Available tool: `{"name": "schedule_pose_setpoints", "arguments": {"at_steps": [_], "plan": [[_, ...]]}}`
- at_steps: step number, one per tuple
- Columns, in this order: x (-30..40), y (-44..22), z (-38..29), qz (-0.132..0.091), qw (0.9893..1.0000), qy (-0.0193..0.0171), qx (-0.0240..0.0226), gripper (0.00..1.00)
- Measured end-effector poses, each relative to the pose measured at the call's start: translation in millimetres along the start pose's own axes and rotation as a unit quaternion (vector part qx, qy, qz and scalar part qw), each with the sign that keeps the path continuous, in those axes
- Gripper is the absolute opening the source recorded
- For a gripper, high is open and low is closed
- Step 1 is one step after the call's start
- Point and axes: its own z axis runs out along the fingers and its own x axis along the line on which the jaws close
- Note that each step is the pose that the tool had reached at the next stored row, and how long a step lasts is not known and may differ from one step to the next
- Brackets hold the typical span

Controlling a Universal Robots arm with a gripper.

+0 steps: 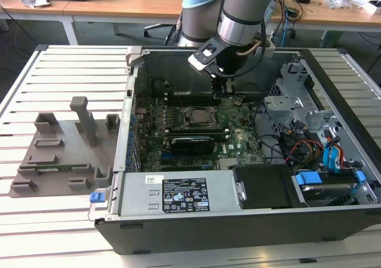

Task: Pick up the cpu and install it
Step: 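Close the cpu cover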

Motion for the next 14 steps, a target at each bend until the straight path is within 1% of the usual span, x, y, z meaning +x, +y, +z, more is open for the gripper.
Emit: {"name": "schedule_pose_setpoints", "arguments": {"at_steps": [1, 2, 4, 5, 7, 8, 10, 11, 14], "plan": [[0.4, -6.7, 4.7, 0.0, 1.0, 0.0, 0.0, 0.11], [1.0, -15.5, 10.5, 0.0, 1.0, -0.0001, 0.0, 0.11], [1.4, -22.4, 15.2, 0.0, 1.0, -0.0001, 0.0, 0.11], [1.9, -28.0, 19.4, 0.0, 1.0, 0.0, 0.0, 0.11], [2.3, -35.4, 25.8, 0.0, 1.0, 0.0, 0.0, 0.11], [2.4, -37.5, 27.9, 0.0, 1.0, 0.0, 0.0, 0.11], [2.7, -41.6, 34.5, 0.0, 1.0, -0.0001, 0.0001, 0.11], [2.8, -42.6, 37.4, 0.0, 1.0, 0.0, 0.0, 0.11], [2.8, -42.5, 39.0, 0.0, 1.0, 0.0, 0.0, 0.11]]}}
